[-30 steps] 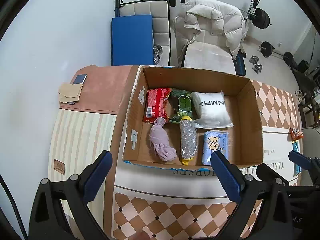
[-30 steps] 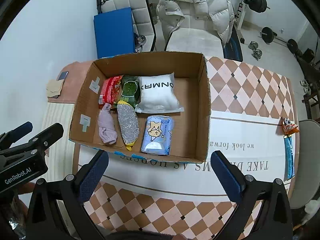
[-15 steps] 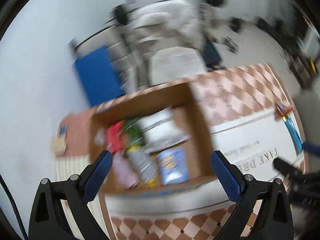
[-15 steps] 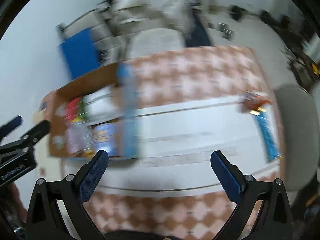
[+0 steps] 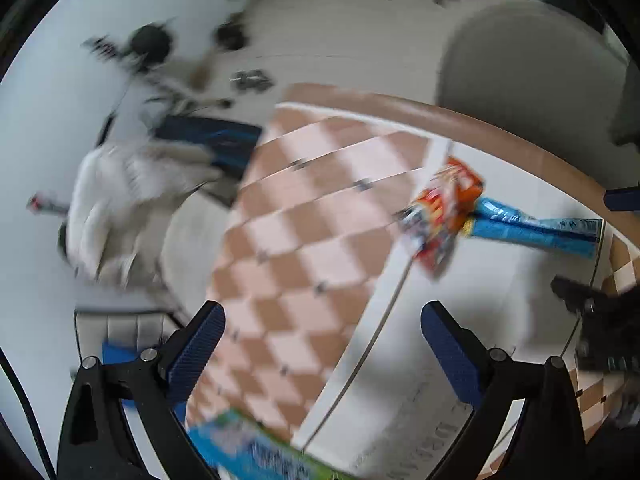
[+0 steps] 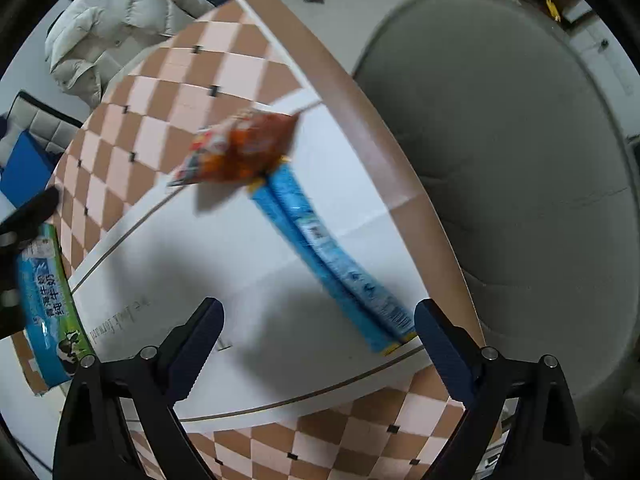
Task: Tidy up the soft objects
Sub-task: 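Grasp the orange snack bag with left tool while right tool grasps blue tube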
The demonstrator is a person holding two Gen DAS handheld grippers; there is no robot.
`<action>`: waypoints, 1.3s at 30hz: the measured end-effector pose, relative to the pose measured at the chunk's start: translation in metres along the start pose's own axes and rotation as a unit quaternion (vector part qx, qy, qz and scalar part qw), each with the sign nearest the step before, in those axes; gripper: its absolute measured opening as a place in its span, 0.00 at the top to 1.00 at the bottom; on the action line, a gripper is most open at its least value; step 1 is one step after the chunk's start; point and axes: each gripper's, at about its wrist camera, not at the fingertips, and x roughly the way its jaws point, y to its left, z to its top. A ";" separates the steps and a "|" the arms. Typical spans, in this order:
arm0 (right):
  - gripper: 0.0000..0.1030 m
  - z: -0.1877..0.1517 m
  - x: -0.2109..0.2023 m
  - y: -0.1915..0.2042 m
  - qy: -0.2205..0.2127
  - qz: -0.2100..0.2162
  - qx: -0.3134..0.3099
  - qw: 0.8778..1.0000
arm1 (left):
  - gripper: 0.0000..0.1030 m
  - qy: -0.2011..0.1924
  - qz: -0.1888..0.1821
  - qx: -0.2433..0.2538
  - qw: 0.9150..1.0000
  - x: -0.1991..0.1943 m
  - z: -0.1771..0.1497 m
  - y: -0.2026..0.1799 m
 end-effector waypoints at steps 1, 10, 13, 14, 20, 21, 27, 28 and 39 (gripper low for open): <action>0.05 -0.001 0.005 -0.004 0.005 0.010 0.001 1.000 | 0.02 0.002 -0.007 0.016 1.000 0.007 0.010 -0.006; 0.15 0.011 0.043 -0.023 0.048 0.035 -0.017 0.998 | 0.02 0.062 -0.109 0.108 0.986 0.070 0.073 -0.056; 0.16 0.017 0.048 -0.029 0.052 0.047 -0.004 0.998 | 0.35 0.076 -0.122 0.098 0.985 0.083 0.078 -0.060; 0.19 0.019 0.050 -0.029 0.052 0.052 -0.002 0.997 | 0.42 0.088 -0.134 0.085 0.983 0.089 0.078 -0.059; 0.46 0.028 0.064 -0.025 0.066 0.053 -0.001 0.996 | 0.54 0.111 -0.181 -0.027 0.977 0.098 0.055 -0.031; 0.49 0.029 0.067 -0.022 0.071 0.047 0.000 0.996 | 0.54 0.118 -0.179 -0.051 0.975 0.100 0.045 -0.024; 0.74 0.022 0.069 -0.003 0.084 0.008 -0.008 0.996 | 0.57 0.119 -0.155 -0.163 0.967 0.094 -0.015 -0.007; 0.75 0.021 0.071 0.000 0.087 0.001 -0.010 0.996 | 0.57 0.123 -0.150 -0.186 0.963 0.093 -0.027 -0.006; 0.84 -0.012 0.032 0.060 0.077 0.060 0.002 0.995 | 0.58 0.098 -0.237 -0.420 0.871 0.049 -0.151 0.025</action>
